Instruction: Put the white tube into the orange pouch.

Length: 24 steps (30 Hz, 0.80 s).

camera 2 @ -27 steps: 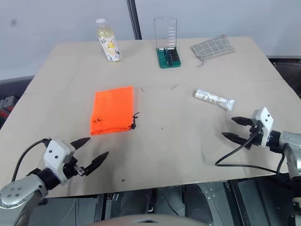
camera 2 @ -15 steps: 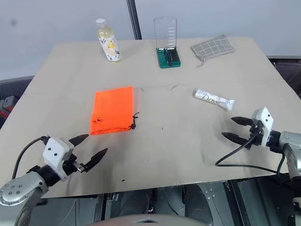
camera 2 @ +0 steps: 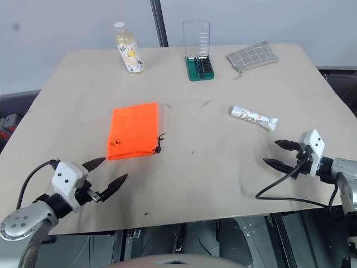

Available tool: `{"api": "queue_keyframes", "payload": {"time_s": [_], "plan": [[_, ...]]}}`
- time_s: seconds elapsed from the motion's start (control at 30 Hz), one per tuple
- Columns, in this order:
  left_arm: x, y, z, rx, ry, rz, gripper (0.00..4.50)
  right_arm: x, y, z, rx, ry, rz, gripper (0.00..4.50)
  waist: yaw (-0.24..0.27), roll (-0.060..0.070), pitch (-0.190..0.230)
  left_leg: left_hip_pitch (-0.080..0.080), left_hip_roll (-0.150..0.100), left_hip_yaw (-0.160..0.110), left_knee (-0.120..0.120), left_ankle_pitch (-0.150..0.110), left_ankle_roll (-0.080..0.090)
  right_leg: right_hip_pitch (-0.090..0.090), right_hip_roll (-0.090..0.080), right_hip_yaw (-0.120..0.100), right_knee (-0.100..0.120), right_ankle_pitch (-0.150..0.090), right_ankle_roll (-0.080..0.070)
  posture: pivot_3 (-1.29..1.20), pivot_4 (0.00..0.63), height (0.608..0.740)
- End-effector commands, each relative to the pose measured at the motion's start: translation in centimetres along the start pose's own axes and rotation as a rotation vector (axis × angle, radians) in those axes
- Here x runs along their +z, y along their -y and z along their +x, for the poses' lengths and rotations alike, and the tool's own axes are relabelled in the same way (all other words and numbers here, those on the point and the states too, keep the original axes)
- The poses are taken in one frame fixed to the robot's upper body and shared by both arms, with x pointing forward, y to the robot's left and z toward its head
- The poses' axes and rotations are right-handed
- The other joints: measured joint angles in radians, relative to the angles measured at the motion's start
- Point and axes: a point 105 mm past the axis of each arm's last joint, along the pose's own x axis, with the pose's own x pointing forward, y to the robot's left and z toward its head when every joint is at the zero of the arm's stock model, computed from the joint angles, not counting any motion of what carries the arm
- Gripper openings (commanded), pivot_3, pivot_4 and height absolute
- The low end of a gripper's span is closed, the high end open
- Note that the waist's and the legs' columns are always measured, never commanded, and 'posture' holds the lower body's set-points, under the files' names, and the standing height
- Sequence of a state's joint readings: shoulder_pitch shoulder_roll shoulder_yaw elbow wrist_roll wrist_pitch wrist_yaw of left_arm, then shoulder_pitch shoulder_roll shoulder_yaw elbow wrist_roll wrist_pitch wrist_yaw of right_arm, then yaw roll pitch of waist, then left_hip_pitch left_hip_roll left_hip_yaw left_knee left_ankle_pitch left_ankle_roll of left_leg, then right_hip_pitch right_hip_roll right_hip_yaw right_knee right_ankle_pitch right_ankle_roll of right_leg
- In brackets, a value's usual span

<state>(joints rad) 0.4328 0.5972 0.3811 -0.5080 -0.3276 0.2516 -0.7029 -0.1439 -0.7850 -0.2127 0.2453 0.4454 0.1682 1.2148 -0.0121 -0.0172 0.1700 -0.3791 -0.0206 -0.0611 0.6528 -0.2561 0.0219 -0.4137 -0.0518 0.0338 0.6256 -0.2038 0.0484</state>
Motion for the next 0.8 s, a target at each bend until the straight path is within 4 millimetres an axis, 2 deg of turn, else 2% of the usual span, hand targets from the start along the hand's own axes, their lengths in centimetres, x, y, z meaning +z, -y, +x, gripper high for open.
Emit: {"api": "queue_keyframes", "payload": {"time_s": [0.03,0.1,0.23,0.43,0.57,0.67,0.73,0.8], "plan": [[1.1,-0.4,0.4,0.002,0.035,0.071,4.50,1.6,0.2,-0.4,-0.020,0.054,-0.053,4.46,0.000,0.000,0.000,0.000,0.000,0.000,0.000,0.000,0.000,0.000,0.000,0.000,0.000,0.000,0.000,0.00,0.150,0.740],[1.8,-1.0,0.8,0.031,0.058,0.125,4.50,2.0,0.3,-0.2,-0.021,0.065,-0.069,4.46,0.002,0.000,0.000,0.000,0.000,0.000,0.000,0.000,0.000,0.000,0.000,0.000,0.000,0.000,0.000,0.00,0.150,0.740],[2.4,-2.2,2.0,0.073,0.059,0.349,4.50,3.1,0.2,0.3,-0.016,0.091,-0.101,4.46,0.001,0.000,0.000,0.000,0.000,0.000,0.000,0.000,0.000,0.000,0.000,0.000,0.000,0.000,0.000,0.00,0.150,0.740],[2.6,-2.9,4.3,0.084,0.063,0.597,4.50,4.8,0.0,1.0,-0.020,0.121,-0.164,4.46,0.001,0.000,0.000,0.000,-0.001,0.000,0.000,0.000,0.000,0.000,0.000,0.000,0.000,0.002,0.003,0.00,0.150,0.740],[1.7,-2.6,5.4,0.017,0.026,0.764,4.50,6.4,1.4,1.7,-0.120,0.134,-0.254,4.46,-0.001,0.001,0.000,0.000,-0.001,0.000,0.000,0.000,0.000,0.000,-0.001,0.000,0.000,0.003,0.004,0.00,0.150,0.740],[1.8,-3.1,6.3,0.033,0.031,0.876,4.50,7.8,2.9,2.6,-0.197,0.153,-0.298,4.46,-0.001,0.001,0.000,0.000,-0.001,0.000,0.000,0.000,0.000,-0.001,0.000,0.001,0.000,0.003,0.004,0.00,0.150,0.740],[2.0,-3.3,6.8,0.047,0.040,0.928,4.50,8.3,3.2,3.2,-0.201,0.154,-0.292,4.46,0.000,0.001,0.000,0.000,-0.001,0.000,0.000,0.000,0.000,-0.001,0.000,0.000,0.000,0.003,0.004,0.00,0.150,0.740],[2.2,-3.5,7.1,0.084,0.065,0.951,4.50,8.7,1.4,4.2,-0.077,0.165,-0.253,4.46,0.002,0.001,0.000,0.000,-0.001,-0.001,0.000,0.000,0.000,-0.001,0.000,0.000,0.001,0.003,0.003,0.00,0.150,0.740]]}}
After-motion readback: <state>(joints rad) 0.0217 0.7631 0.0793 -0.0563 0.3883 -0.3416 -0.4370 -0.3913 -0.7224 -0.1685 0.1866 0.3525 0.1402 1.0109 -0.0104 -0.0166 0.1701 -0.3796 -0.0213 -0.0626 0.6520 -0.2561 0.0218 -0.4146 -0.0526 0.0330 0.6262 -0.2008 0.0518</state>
